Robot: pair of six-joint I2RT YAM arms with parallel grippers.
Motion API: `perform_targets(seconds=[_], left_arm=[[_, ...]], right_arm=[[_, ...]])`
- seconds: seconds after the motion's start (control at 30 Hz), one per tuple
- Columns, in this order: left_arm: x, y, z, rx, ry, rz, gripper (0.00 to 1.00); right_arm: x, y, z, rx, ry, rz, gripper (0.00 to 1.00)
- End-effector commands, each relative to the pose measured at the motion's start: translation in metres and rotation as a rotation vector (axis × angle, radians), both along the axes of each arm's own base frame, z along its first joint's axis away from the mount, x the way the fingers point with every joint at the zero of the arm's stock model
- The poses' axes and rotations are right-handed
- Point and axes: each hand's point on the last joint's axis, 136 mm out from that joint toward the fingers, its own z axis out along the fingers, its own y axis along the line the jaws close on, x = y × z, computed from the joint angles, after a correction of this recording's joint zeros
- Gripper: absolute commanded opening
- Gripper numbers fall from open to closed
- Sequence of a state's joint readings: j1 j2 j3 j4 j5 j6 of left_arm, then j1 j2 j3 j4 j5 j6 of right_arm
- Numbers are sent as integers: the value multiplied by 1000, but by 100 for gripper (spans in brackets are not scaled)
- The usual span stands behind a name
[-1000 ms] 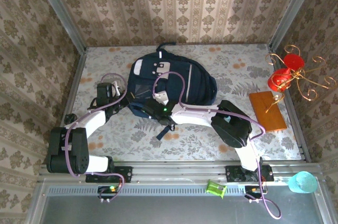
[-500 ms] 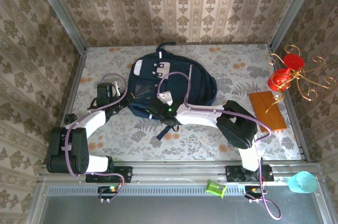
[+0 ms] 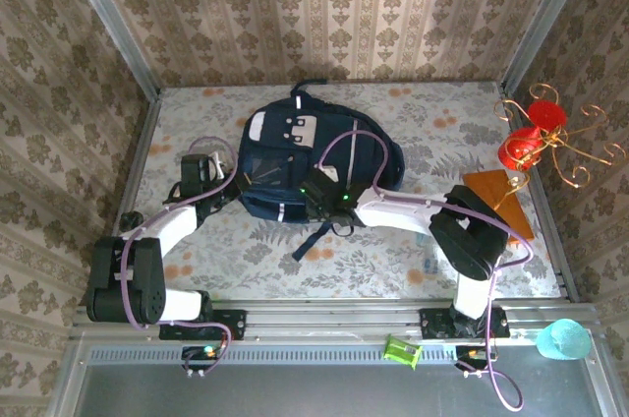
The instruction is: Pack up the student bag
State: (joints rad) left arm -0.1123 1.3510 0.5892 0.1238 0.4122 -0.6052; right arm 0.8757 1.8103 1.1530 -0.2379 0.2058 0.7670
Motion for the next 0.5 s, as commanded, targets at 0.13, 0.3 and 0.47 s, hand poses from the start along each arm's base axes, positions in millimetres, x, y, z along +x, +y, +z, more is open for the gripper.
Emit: perform_targets(seconds=[0.13, 0.3, 0.47], left_arm=[[-6, -1, 0, 23, -5, -35, 0], [-5, 4, 0, 29, -5, -23, 0], [-5, 12, -2, 35, 4, 1, 0]], right_arm=[[-7, 2, 6, 93, 49, 6, 12], [-5, -11, 9, 75, 41, -8, 7], [-12, -34, 8, -8, 45, 1, 0]])
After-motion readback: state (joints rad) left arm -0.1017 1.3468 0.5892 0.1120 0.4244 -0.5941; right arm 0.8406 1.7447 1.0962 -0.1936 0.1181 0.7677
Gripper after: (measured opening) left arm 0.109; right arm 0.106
